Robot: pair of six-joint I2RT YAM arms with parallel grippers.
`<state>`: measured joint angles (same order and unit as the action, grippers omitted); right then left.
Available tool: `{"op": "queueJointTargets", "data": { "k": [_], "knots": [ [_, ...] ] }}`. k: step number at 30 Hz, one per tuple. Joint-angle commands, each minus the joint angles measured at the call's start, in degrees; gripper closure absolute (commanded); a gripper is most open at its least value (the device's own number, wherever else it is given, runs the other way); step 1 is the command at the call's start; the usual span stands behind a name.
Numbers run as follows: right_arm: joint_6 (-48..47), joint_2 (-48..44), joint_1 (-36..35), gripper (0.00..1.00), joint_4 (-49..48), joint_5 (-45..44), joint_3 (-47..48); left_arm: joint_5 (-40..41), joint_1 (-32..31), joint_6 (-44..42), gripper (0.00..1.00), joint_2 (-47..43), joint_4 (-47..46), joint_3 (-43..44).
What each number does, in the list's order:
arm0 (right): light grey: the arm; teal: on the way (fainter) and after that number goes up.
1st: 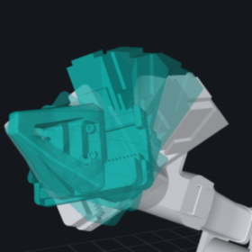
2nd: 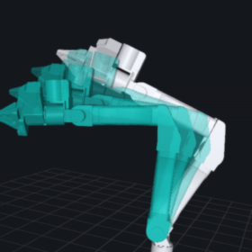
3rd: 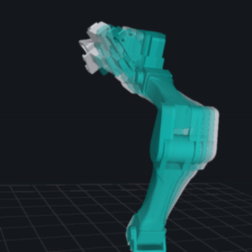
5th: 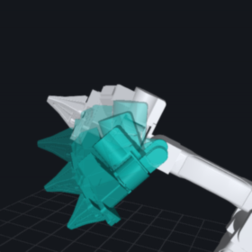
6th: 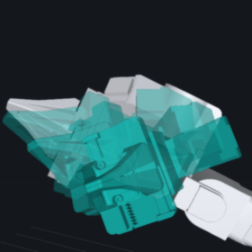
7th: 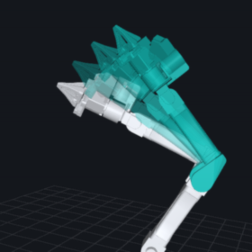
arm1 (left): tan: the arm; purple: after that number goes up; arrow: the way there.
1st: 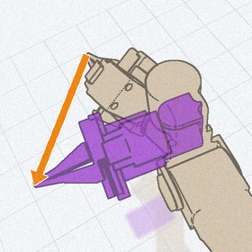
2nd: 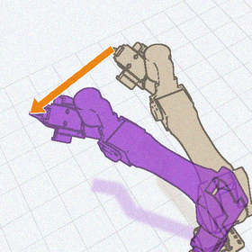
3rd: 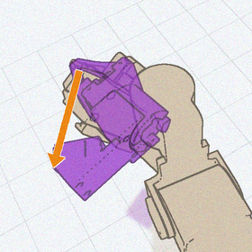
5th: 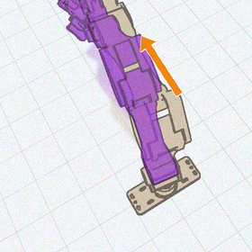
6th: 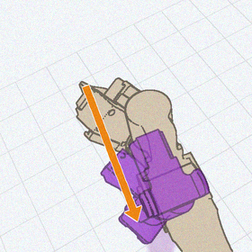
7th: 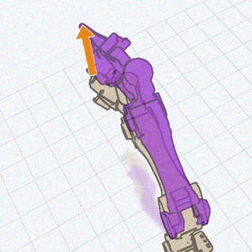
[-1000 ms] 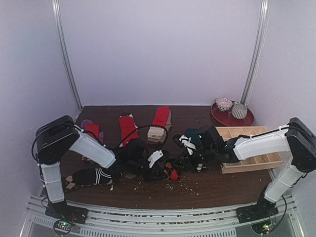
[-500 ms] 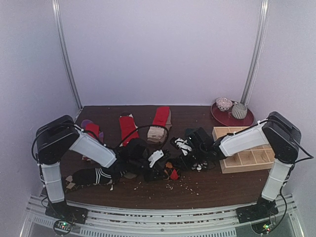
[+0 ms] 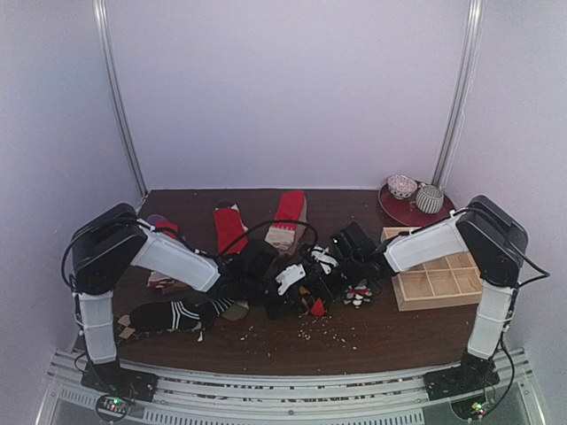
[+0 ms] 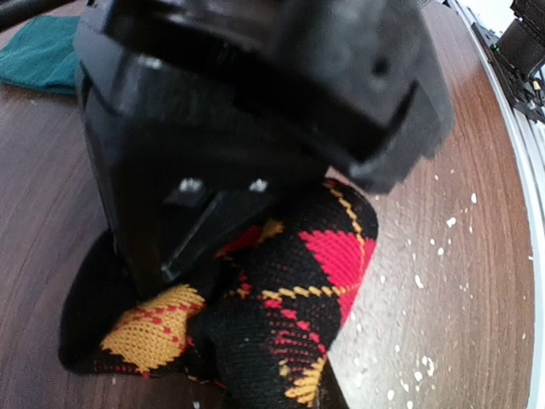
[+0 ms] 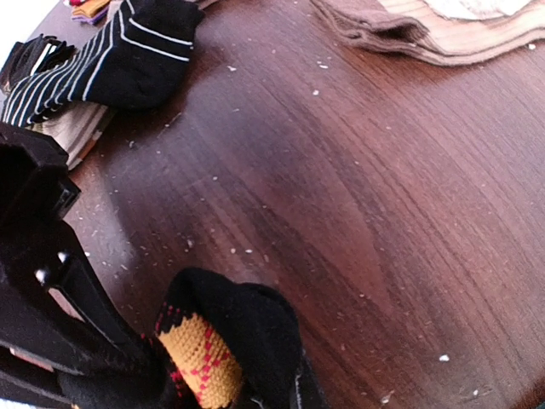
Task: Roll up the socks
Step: Roll the sock at the center of the board.
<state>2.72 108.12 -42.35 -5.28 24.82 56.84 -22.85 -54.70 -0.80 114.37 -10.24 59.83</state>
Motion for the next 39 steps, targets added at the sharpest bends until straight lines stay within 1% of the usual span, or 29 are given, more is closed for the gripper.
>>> {"op": "queueJointTargets", "data": {
  "k": [1, 4, 7, 9, 11, 14, 17, 19, 21, 22, 24, 30, 35, 39],
  "knots": [
    [-1.09, 0.67, 0.66, 0.98, 1.59, 1.01, 0.33, 0.2, 1.04, 0.12, 1.0, 6.52, 10.12, -0.43],
    [-0.89, 0.43, 0.77, 0.97, 0.84, 1.11, -0.82, -3.24, 2.13, 2.66, 1.0, 9.19, 11.74, -0.88],
    [-0.74, -0.08, 0.78, 0.9, 0.47, 0.36, -1.49, -6.69, 3.7, 6.35, 1.0, 11.0, 12.82, -2.5],
    [-1.12, -1.38, 0.77, 0.82, 0.12, -0.32, -1.94, -8.06, 4.27, 8.64, 1.0, 10.69, 12.13, -5.29],
    [-1.73, -3.53, 0.86, 0.69, -0.79, -1.67, -2.65, -8.09, 4.32, 9.4, 1.0, 10.78, 13.07, -6.24],
    [-3.49, -7.96, 0.86, 0.57, -2.26, -3.75, -3.86, -7.89, 4.4, 10.33, 1.0, 11.25, 14.35, -6.81],
    [-6.59, -14.88, 0.86, 0.49, -5.55, -4.81, -7.12, -8.69, 4.42, 10.78, 1.0, 11.78, 15.12, -7.08],
    [-10.28, -19.55, 0.8, 0.45, -10.05, -0.83, -11.09, -9.03, 4.42, 10.81, 1.0, 11.98, 15.58, -7.21],
    [-13.58, -22.32, 0.73, 0.42, -14.25, 2.22, -15.02, -9.03, 4.42, 10.59, 1.0, 12.06, 16.29, -6.9],
    [-14.83, -22.72, 0.69, 0.41, -14.97, 3.57, -16.14, -8.93, 4.42, 10.45, 1.0, 12.02, 16.75, -6.78],
    [-16.91, -22.14, 0.68, 0.4, -13.41, 5.57, -16.7, -8.52, 4.48, 10.18, 1.0, 12.14, 17.51, -6.46],
    [-17.83, -18.58, -0.02, 0.4, -13.47, 8.68, -18.15, -8.58, 4.42, 9.86, 1.0, 13.01, 18.26, -5.75],
    [-17.31, -15.36, -1.25, 0.4, -14.54, 8.36, -17.34, -8.38, 4.4, 9.25, 1.0, 13.86, 18.91, -4.81],
    [-15.67, -13.04, -2.02, 0.41, -15.5, 6.49, -16.75, -8.27, 4.42, 8.99, 1.0, 13.86, 18.94, -4.71]
  ]
}}
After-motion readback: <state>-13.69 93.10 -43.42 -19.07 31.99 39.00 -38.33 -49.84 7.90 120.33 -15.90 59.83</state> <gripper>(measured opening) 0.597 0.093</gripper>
